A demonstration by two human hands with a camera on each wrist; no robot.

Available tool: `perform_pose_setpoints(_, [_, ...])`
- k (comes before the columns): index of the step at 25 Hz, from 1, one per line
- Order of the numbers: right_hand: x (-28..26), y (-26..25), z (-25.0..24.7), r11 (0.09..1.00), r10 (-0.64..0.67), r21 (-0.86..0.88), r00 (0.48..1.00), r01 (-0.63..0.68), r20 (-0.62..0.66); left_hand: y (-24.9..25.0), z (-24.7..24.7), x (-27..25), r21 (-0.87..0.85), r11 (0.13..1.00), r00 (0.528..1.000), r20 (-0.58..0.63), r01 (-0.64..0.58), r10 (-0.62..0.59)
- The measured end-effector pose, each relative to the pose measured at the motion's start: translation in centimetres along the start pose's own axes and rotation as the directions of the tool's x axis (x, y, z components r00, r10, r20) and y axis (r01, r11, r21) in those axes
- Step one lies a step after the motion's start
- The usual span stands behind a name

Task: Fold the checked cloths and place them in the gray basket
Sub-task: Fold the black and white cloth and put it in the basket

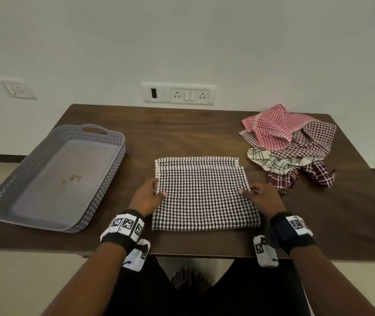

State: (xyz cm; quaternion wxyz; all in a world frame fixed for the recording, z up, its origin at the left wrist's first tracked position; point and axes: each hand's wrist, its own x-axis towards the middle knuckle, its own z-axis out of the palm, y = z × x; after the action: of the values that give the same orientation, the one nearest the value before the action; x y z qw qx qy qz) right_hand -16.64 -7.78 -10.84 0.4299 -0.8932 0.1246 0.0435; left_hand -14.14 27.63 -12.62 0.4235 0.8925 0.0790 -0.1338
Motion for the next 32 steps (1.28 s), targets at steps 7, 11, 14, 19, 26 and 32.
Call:
perform_pose_setpoints(7, [-0.6, -1.2, 0.6, 0.997, -0.067, 0.024, 0.994, 0.069, -0.087, 1.8, -0.1, -1.0, -0.137, 0.979, 0.988, -0.059, -0.153, 0.146])
perform_pose_setpoints(11, [-0.3, -4.0, 0.0, 0.97, -0.101, 0.205, 0.983, 0.132, -0.154, 3.7, -1.4, -1.4, -0.237, 0.944, 0.965, -0.18, -0.23, 0.19])
perform_pose_setpoints(14, [1.6, -4.1, 0.3, 0.982, -0.077, 0.155, 0.978, 0.109, -0.196, 3.7, -1.9, -0.2, -0.191, 0.964, 0.973, -0.173, -0.184, 0.151])
perform_pose_setpoints(19, [2.3, -2.4, 1.6, 0.997, 0.076, -0.021, 0.996, -0.077, -0.042, 1.2, -1.2, 1.1, -0.071, 0.995, 0.994, -0.081, -0.076, 0.07])
perform_pose_setpoints(26, [1.8, -2.0, 1.8, 0.995, 0.094, -0.023, 0.992, -0.096, -0.088, 1.6, -1.4, 1.1, 0.015, 0.983, 0.977, -0.109, -0.181, 0.182])
perform_pose_setpoints(32, [1.5, -2.7, 1.3, 0.984, 0.143, -0.088, 0.984, -0.153, -0.108, 1.8, -1.0, 1.8, 0.196, 0.977, 0.995, -0.032, -0.086, 0.094])
